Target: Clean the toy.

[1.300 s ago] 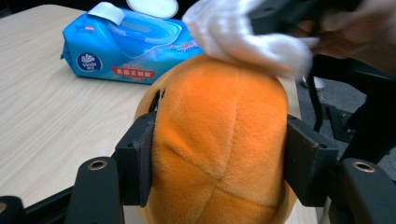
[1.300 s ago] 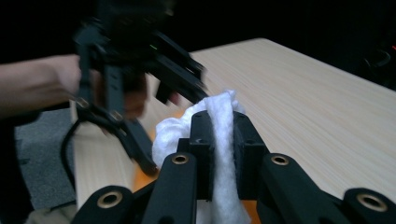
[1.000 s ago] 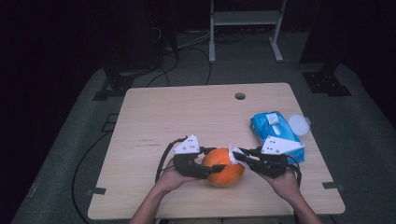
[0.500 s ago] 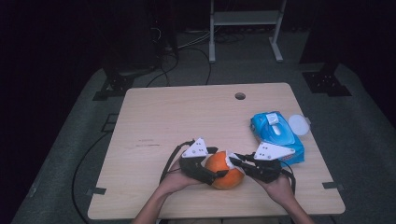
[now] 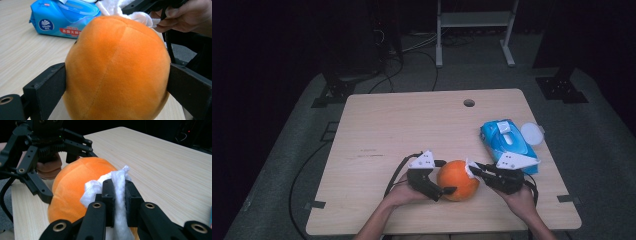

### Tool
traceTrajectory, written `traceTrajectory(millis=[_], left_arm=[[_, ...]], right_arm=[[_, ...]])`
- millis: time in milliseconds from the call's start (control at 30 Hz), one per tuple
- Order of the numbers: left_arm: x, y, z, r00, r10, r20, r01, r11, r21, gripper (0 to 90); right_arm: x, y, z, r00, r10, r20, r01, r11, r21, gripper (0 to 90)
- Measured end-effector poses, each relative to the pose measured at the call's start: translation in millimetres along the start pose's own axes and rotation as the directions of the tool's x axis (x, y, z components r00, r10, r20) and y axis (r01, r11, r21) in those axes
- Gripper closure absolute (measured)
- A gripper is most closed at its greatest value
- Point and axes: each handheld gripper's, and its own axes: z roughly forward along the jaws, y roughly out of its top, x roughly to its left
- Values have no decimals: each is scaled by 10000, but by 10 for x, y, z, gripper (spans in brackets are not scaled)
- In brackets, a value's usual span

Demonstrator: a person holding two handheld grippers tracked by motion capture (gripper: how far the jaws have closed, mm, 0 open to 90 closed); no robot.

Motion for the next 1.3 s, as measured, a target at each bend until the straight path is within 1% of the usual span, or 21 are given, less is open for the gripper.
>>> traceTrajectory(millis=[67,133,200,233,267,300,367,467,533,600,667,767,833,900,933,1000,1067,1100,1133,1200,1300], left_arm=[[-16,4,-3,9999,123,-19,-123,9999,-55,83],[-62,29,-43,9984,409,-393,-416,9990,-169,216],[-91,84,-98,9969,499,-616,-514,9984,-233,308],[-104,111,-134,9954,555,-781,-582,9978,-331,324],[-105,139,-176,9949,505,-874,-538,9979,-356,340],[-96,164,-215,9958,307,-859,-336,9989,-330,354],[-94,181,-264,9969,168,-763,-204,9987,-465,361],[-102,184,-284,9959,33,-906,-62,9995,-309,367],[-104,186,-281,9945,-50,-1044,23,9997,-252,367],[-107,187,-273,9941,-77,-1085,62,9999,-141,367],[-101,168,-268,9938,-146,-1099,143,9999,-37,367],[-70,130,-261,9921,-288,-1218,310,9994,159,366],[-30,102,-264,9918,-456,-1197,472,9988,106,363],[7,84,-268,9899,-709,-1224,714,9974,0,349],[19,80,-270,9891,-800,-1236,802,9968,-33,340],[30,71,-259,9868,-943,-1315,936,9955,-118,329],[16,69,-229,9846,-1003,-1433,992,9950,-150,326],[-3,73,-205,9850,-888,-1478,883,9960,-102,324],[-46,86,-172,9866,-605,-1514,612,9981,2,324],[-118,104,-134,9873,-125,-1581,166,9996,243,324],[-179,108,-103,9863,251,-1631,-189,9990,397,325]], right_arm=[[-9,3,5,10000,32,31,-32,10000,-25,802],[-25,10,8,9999,115,36,-114,9999,-114,802],[-45,35,-6,9998,209,67,-207,9995,-247,802],[-49,47,-14,9997,228,71,-226,9993,-304,802],[-46,65,-23,9997,221,105,-218,9992,-348,802],[-37,82,-30,9999,138,99,-134,9990,-416,803],[17,121,-37,10000,31,66,-27,9983,-587,803],[146,206,-37,9990,-415,140,424,9960,-786,804],[231,270,-31,9977,-659,-179,639,9933,-959,803],[319,308,1,9943,-1007,-349,975,9916,-848,803],[391,325,45,9896,-1401,-327,1375,9879,-722,803],[320,296,79,9907,-1347,-197,1334,9896,-542,803],[218,222,95,9927,-1186,196,1192,9924,-298,802],[119,131,85,9970,-746,223,752,9967,-305,802],[102,102,78,9969,-733,281,740,9970,-213,803],[124,76,60,9971,-734,209,738,9971,-173,803],[203,94,56,9955,-945,-22,945,9953,-217,803],[261,117,69,9937,-1100,-226,1094,9937,-241,803],[332,147,93,9908,-1314,-329,1307,9912,-235,802],[451,223,160,9815,-1881,-367,1877,9821,-153,802],[447,304,202,9815,-1911,-147,1908,9814,-225,802]])
